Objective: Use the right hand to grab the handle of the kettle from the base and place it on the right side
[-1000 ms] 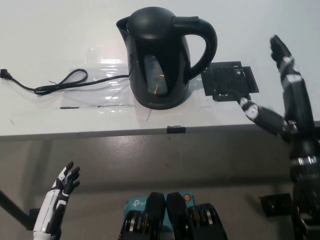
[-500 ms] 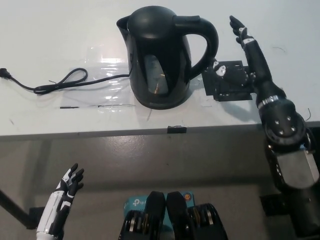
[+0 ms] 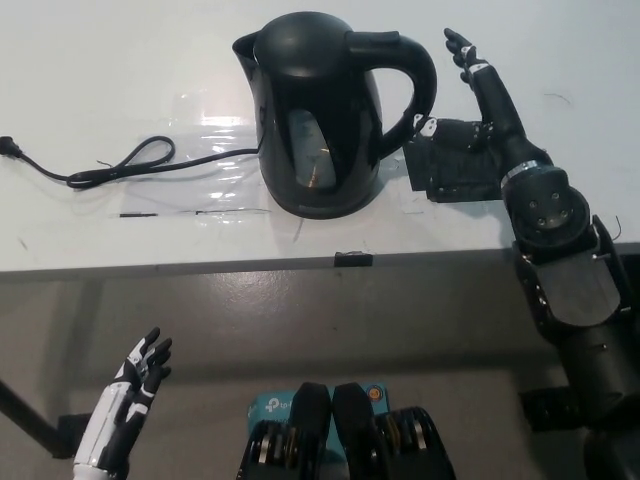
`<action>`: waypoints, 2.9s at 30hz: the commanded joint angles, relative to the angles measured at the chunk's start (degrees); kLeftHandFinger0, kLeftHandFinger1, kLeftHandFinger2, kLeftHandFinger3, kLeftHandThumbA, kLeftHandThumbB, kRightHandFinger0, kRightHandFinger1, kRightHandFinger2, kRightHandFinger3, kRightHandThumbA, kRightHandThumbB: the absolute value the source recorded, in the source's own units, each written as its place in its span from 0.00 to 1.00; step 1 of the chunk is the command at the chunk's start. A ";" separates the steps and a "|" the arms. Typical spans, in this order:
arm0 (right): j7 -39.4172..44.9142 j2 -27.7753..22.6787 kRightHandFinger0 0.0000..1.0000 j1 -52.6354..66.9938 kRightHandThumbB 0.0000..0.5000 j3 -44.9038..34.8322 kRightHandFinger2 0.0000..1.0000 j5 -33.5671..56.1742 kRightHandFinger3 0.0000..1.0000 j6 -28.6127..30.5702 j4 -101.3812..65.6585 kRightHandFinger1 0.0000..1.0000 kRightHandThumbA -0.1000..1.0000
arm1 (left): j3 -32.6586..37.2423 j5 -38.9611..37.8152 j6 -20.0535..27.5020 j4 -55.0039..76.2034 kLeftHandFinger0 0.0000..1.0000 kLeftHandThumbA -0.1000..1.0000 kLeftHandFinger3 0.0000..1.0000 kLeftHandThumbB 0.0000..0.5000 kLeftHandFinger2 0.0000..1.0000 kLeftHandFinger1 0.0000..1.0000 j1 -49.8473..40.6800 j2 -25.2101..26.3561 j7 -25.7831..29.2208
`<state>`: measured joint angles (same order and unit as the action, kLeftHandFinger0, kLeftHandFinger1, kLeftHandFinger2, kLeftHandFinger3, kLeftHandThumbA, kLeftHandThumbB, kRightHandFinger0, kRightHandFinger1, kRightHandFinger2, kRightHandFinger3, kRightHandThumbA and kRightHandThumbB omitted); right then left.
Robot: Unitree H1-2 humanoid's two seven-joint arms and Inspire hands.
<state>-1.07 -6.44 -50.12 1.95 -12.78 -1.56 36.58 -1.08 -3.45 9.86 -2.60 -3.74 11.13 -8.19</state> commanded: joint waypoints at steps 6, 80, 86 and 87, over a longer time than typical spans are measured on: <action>-2.32 -1.00 1.00 -6.61 0.81 0.93 1.00 -0.75 1.00 2.22 2.14 1.00 0.80 | -0.04 -1.34 2.71 0.03 1.00 0.87 1.00 0.66 1.00 1.00 0.51 0.93 -1.65; -31.38 5.56 0.00 -21.78 0.34 2.47 0.62 -2.69 0.55 13.37 26.28 0.18 0.00 | -0.43 -0.69 4.25 -1.68 1.00 0.94 1.00 0.67 1.00 1.00 2.98 0.72 -1.66; -32.62 6.18 0.00 -25.23 0.25 0.01 0.62 -2.77 0.67 15.13 24.91 0.14 0.00 | -0.49 -0.17 4.59 -1.80 1.00 0.95 1.00 0.68 1.00 1.00 2.24 0.61 -1.21; -32.53 6.23 0.00 -25.78 0.24 -0.21 0.61 -2.58 0.69 15.28 24.98 0.13 0.00 | -0.55 0.07 4.66 -1.78 1.00 0.96 1.00 0.70 1.00 1.00 2.05 0.66 -1.05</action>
<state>-28.97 0.07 -67.11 3.67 -17.28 8.01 65.68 -1.28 -4.04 12.09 -4.90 -1.21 11.15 -9.46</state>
